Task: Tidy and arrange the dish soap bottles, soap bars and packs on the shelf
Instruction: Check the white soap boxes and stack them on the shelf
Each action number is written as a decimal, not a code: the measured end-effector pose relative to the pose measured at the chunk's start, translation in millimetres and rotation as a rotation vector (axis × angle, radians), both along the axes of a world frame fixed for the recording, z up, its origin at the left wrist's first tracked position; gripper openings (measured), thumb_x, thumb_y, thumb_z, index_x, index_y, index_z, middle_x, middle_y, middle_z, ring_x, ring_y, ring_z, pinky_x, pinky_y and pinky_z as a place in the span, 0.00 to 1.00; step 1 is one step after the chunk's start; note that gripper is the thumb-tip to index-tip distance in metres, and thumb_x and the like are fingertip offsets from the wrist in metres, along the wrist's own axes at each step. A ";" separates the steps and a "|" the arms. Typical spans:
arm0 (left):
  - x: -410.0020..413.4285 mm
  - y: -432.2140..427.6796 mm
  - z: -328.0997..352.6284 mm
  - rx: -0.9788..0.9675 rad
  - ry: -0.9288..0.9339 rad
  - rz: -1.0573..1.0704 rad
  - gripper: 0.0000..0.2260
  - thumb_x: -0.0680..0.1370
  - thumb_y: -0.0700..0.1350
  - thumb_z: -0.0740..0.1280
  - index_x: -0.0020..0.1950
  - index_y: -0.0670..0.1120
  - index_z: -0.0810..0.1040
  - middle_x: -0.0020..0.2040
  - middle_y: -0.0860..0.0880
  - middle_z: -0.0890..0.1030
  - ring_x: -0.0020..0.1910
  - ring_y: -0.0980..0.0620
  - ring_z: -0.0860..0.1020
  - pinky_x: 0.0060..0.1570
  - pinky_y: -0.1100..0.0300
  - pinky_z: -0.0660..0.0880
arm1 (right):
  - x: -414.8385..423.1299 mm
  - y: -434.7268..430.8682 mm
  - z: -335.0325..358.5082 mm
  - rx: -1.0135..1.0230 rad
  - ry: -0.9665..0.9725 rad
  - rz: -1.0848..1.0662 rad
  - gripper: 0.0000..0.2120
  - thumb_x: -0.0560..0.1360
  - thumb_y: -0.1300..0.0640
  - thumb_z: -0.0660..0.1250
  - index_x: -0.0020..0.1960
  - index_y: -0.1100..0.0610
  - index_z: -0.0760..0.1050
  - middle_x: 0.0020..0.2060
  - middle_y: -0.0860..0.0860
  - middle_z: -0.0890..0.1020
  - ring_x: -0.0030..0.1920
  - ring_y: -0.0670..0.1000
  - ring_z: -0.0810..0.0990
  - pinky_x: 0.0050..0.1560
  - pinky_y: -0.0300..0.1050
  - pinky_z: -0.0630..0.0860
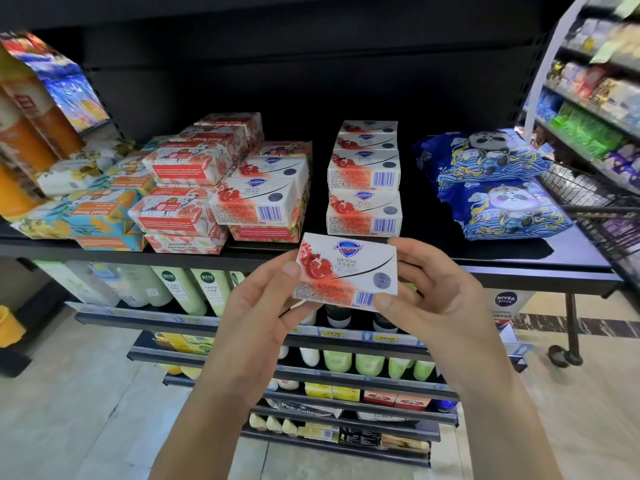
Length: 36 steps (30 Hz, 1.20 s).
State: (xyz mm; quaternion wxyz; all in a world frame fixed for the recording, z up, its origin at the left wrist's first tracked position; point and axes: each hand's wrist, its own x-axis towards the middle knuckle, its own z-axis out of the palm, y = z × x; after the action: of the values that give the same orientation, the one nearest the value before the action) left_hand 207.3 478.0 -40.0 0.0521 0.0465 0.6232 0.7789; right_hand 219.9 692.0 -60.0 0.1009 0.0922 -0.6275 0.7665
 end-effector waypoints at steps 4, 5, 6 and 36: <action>-0.2 1.4 0.5 0.057 -0.018 0.036 0.17 0.80 0.47 0.66 0.66 0.40 0.79 0.59 0.42 0.85 0.61 0.43 0.83 0.61 0.53 0.80 | -1.1 0.1 0.7 0.082 0.053 0.013 0.32 0.70 0.69 0.76 0.72 0.58 0.72 0.66 0.54 0.81 0.69 0.56 0.77 0.70 0.62 0.73; -0.4 1.9 1.0 0.063 -0.016 0.051 0.18 0.78 0.46 0.66 0.66 0.40 0.80 0.58 0.42 0.85 0.60 0.44 0.84 0.60 0.53 0.80 | -1.6 0.0 1.6 0.128 0.062 0.006 0.32 0.70 0.70 0.76 0.72 0.57 0.72 0.66 0.53 0.81 0.70 0.56 0.77 0.70 0.62 0.73; -0.5 2.4 1.8 0.069 -0.012 0.065 0.18 0.77 0.46 0.66 0.65 0.40 0.80 0.58 0.42 0.86 0.59 0.44 0.84 0.59 0.53 0.81 | -1.9 -0.1 2.0 0.183 0.074 -0.012 0.33 0.71 0.71 0.77 0.72 0.55 0.72 0.67 0.52 0.80 0.70 0.55 0.76 0.70 0.60 0.73; -67.0 -38.5 -60.7 -0.931 0.769 0.503 0.17 0.76 0.54 0.72 0.60 0.47 0.85 0.57 0.53 0.79 0.61 0.55 0.73 0.67 0.66 0.66 | -226.1 -70.7 119.3 0.789 -0.029 -0.188 0.33 0.73 0.52 0.79 0.74 0.57 0.72 0.52 0.48 0.79 0.61 0.51 0.80 0.66 0.46 0.75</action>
State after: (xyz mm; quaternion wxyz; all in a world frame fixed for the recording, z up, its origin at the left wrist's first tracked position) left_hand 140.3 439.5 -100.6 -0.3437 0.1471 0.8614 0.3438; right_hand -6.2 621.3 59.3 0.1184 0.0554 -0.8807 0.4553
